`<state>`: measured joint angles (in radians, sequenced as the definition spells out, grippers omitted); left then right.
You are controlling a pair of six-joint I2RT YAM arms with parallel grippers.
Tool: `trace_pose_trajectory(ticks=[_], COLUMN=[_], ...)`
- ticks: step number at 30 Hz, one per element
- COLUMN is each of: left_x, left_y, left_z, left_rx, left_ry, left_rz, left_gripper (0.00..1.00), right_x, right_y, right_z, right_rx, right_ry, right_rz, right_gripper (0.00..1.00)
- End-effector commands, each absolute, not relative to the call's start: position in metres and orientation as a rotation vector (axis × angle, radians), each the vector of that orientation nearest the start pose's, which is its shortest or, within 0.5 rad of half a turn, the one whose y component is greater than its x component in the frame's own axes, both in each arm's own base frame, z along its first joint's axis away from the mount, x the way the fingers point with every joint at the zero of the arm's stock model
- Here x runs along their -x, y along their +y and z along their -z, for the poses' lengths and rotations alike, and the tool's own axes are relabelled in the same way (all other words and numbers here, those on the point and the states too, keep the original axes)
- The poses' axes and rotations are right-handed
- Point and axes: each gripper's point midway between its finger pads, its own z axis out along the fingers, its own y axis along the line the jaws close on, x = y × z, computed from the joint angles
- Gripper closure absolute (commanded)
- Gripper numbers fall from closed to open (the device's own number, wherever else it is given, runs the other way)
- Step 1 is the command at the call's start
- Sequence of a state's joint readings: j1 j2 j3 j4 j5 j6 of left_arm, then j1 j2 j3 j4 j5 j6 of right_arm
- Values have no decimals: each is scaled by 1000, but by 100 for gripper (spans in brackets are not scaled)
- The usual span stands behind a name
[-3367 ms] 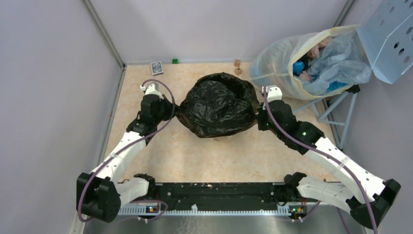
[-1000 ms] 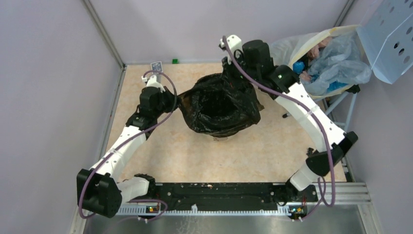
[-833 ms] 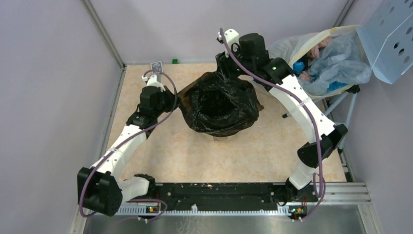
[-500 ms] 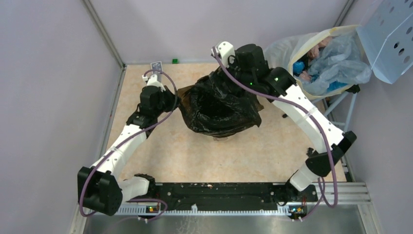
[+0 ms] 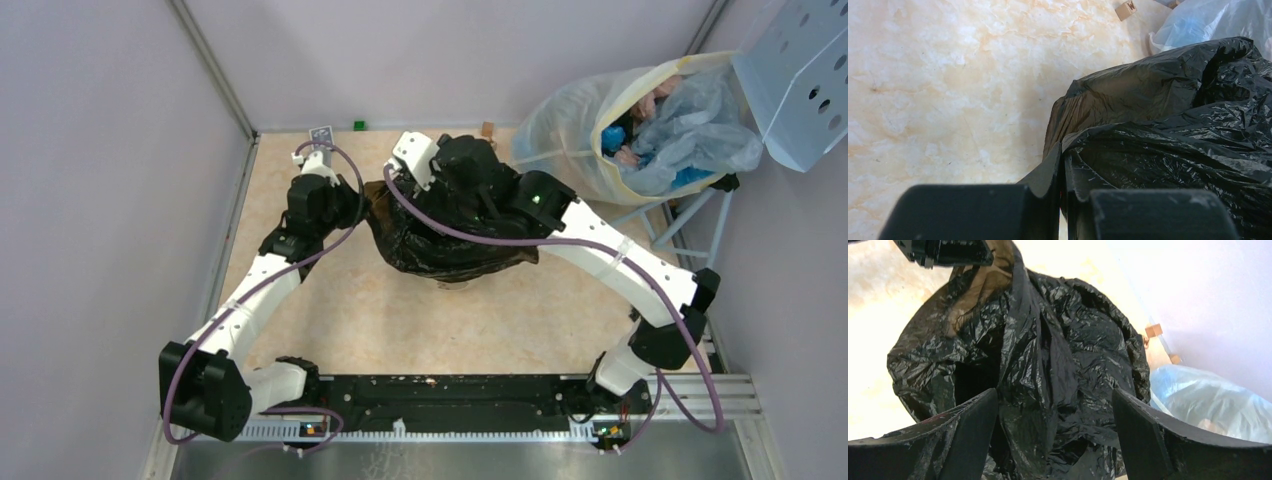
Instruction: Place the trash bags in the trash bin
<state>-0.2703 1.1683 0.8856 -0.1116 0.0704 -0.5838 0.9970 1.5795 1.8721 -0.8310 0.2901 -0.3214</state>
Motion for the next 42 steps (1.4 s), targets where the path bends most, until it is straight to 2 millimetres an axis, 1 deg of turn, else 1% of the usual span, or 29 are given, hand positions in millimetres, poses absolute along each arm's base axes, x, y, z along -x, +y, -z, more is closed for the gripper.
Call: trace_pose_trajectory(ticks=[1, 6, 9, 10, 11, 12, 13, 14, 15, 17, 19, 23, 26, 31, 32, 37, 42], left_x=[-369, -370, -370, -371, -371, -372, -372, -373, -373, -375, -377, -385, -394, -406, -408, -418, -421], left_y=[-134, -132, -132, -132, -132, -132, -132, -132, -132, -133, -134, -135, -137, -141, -141, -147, -153], left_z=[-242, -243, -243, -242, -242, -242, -240, -239, -236, -234, -231, -231, -231, -227, -226, -215, -201], left_rx=[260, 261, 267, 267, 269, 270, 273, 275, 278, 281, 280, 271, 258, 253, 256, 261, 253], left_ry=[1940, 1935, 1935, 1938, 1938, 1939, 1944, 1946, 1953, 1962, 1970, 1971, 1984, 2013, 2017, 2066, 2125], left_rz=[615, 600, 602, 603, 603, 603, 599, 596, 596, 596, 599, 585, 574, 574, 573, 589, 609], left_gripper=[91, 91, 91, 91, 91, 91, 91, 91, 92, 92, 92, 93, 94, 95, 95, 96, 98], right_x=[-284, -269, -272, -276, -280, -283, -284, -286, -288, -295, -309, -336, -357, -394, -403, -442, -471], right_y=[320, 331, 329, 325, 322, 320, 317, 315, 314, 309, 299, 289, 284, 276, 278, 268, 256], right_z=[-341, -330, -318, -317, -319, -325, -334, -341, -346, -355, -361, -371, -372, -366, -359, -343, -325], right_rx=[1139, 1169, 1162, 1135, 1107, 1072, 1042, 1018, 996, 960, 907, 839, 799, 732, 724, 644, 547], right_ry=[1752, 1737, 1756, 1763, 1763, 1751, 1733, 1722, 1725, 1743, 1771, 1816, 1848, 1923, 1946, 2021, 2087], right_rz=[38, -2, 51, 91, 117, 126, 122, 107, 81, 37, 5, -141, -238, -369, -387, -465, -541], right_gripper=[16, 16, 18, 22, 29, 39, 52, 63, 70, 80, 87, 100, 100, 100, 100, 100, 100])
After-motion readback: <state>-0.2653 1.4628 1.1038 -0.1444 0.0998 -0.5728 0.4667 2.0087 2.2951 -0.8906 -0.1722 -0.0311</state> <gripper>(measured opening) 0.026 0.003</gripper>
